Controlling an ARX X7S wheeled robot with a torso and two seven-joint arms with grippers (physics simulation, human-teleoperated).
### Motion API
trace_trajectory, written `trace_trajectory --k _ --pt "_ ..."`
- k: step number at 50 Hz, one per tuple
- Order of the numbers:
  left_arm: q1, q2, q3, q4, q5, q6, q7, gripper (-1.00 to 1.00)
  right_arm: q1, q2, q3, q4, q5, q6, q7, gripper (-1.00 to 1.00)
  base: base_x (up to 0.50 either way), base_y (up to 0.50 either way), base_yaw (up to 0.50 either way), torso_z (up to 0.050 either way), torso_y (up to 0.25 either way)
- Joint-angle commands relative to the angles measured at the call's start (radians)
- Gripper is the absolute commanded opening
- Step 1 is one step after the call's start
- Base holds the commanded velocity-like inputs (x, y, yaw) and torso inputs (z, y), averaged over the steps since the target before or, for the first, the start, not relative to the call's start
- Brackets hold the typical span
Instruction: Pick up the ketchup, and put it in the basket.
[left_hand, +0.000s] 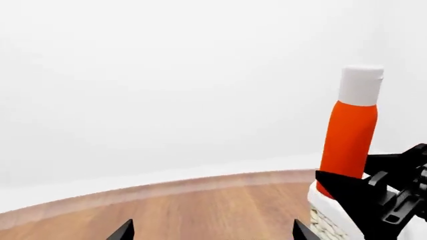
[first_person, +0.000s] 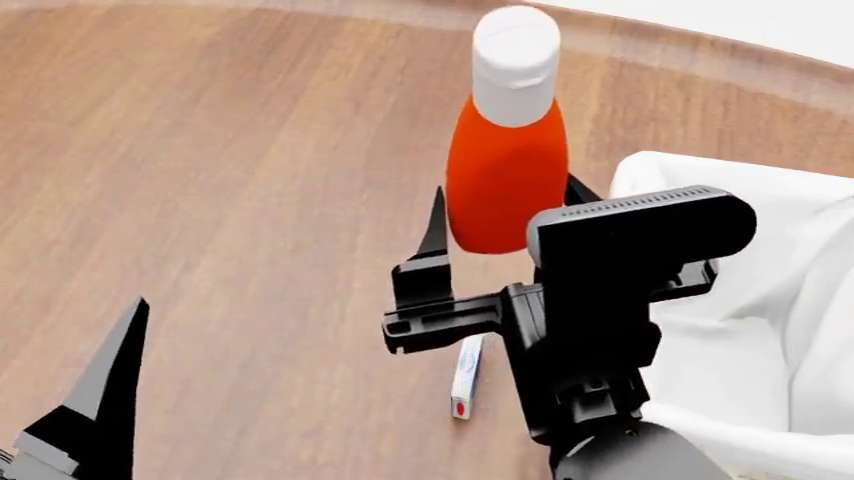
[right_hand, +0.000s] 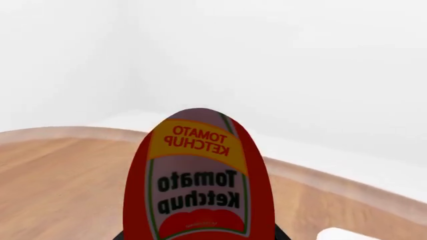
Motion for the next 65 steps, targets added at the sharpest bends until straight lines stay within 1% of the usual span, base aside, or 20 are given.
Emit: trace_trajectory --k 1,11,14,19,21,26,31,32,34,35,36,40,41,43,48,56,61,65 --pt "0.213 0.065 -0.025 -0.048 0.140 0.202 0.049 1.00 0.003 0.000 0.084 0.012 -0.002 0.016 -0.005 -1.00 0.00 0.00 0.00 0.000 0.000" --pt "0.290 0.089 -0.027 -0.074 0.178 0.288 0.078 1.00 0.023 0.009 0.122 0.040 0.035 0.060 0.034 -1.00 0.00 0.00 0.00 0.000 0.000" --pt "0.316 0.099 -0.031 -0.098 0.185 0.320 0.088 1.00 0.015 0.002 0.179 0.057 0.099 0.070 0.055 -1.00 0.00 0.00 0.00 0.000 0.000" --pt "0.324 0.104 -0.033 -0.116 0.178 0.330 0.092 1.00 0.045 0.014 0.186 0.080 0.120 0.126 0.087 -1.00 0.00 0.00 0.00 0.000 0.000" --pt "0.325 0.106 -0.030 -0.123 0.180 0.332 0.094 1.00 0.061 0.013 0.183 0.101 0.123 0.167 0.123 -1.00 0.00 0.00 0.00 0.000 0.000" --pt "0.336 0.106 -0.027 -0.140 0.177 0.337 0.101 1.00 0.088 0.017 0.175 0.120 0.118 0.191 0.134 -1.00 0.00 0.00 0.00 0.000 0.002" --pt "0.348 0.100 -0.050 -0.142 0.162 0.347 0.095 1.00 0.127 0.017 0.178 0.166 0.129 0.221 0.135 -1.00 0.00 0.00 0.00 0.000 0.000" --pt "0.353 0.100 -0.055 -0.141 0.157 0.352 0.096 1.00 0.145 0.013 0.188 0.183 0.154 0.256 0.155 -1.00 0.00 0.00 0.00 0.000 0.000" --pt "0.356 0.101 -0.054 -0.140 0.160 0.354 0.095 1.00 0.152 0.012 0.194 0.196 0.161 0.259 0.152 -1.00 0.00 0.00 0.00 0.005 0.000" --pt "0.367 0.113 -0.048 -0.164 0.177 0.381 0.112 1.00 0.164 0.012 0.197 0.204 0.177 0.290 0.168 -1.00 0.00 0.00 0.00 0.000 0.000" --pt "0.369 0.115 -0.046 -0.171 0.182 0.386 0.116 1.00 0.176 0.011 0.211 0.220 0.211 0.314 0.165 -1.00 0.00 0.00 0.00 0.000 0.000" --pt "0.374 0.111 -0.056 -0.172 0.178 0.390 0.111 1.00 0.201 0.025 0.226 0.240 0.245 0.357 0.172 -1.00 0.00 0.00 0.00 0.000 0.000" --pt "0.375 0.111 -0.058 -0.171 0.177 0.392 0.111 1.00 0.217 0.024 0.263 0.259 0.305 0.389 0.176 -1.00 0.00 0.00 0.00 0.000 0.000" --pt "0.375 0.113 -0.056 -0.172 0.179 0.393 0.112 1.00 0.233 0.026 0.286 0.274 0.339 0.419 0.200 -1.00 0.00 0.00 0.00 0.000 0.000" --pt "0.374 0.113 -0.047 -0.172 0.175 0.392 0.119 1.00 0.254 0.036 0.351 0.316 0.434 0.467 0.217 -1.00 0.00 0.00 0.00 0.000 0.000" --pt "0.378 0.110 -0.045 -0.170 0.173 0.393 0.120 1.00 0.280 0.071 0.413 0.358 0.541 0.554 0.282 -1.00 0.00 0.00 0.00 0.000 0.001" --pt "0.378 0.109 -0.040 -0.169 0.171 0.388 0.119 1.00 0.304 0.095 0.431 0.374 0.586 0.600 0.318 -1.00 0.00 0.00 0.00 0.000 0.000" --pt "0.368 0.093 -0.046 -0.143 0.149 0.359 0.102 1.00 0.315 0.101 0.441 0.388 0.618 0.624 0.339 -1.00 0.00 0.00 0.00 0.000 0.000"
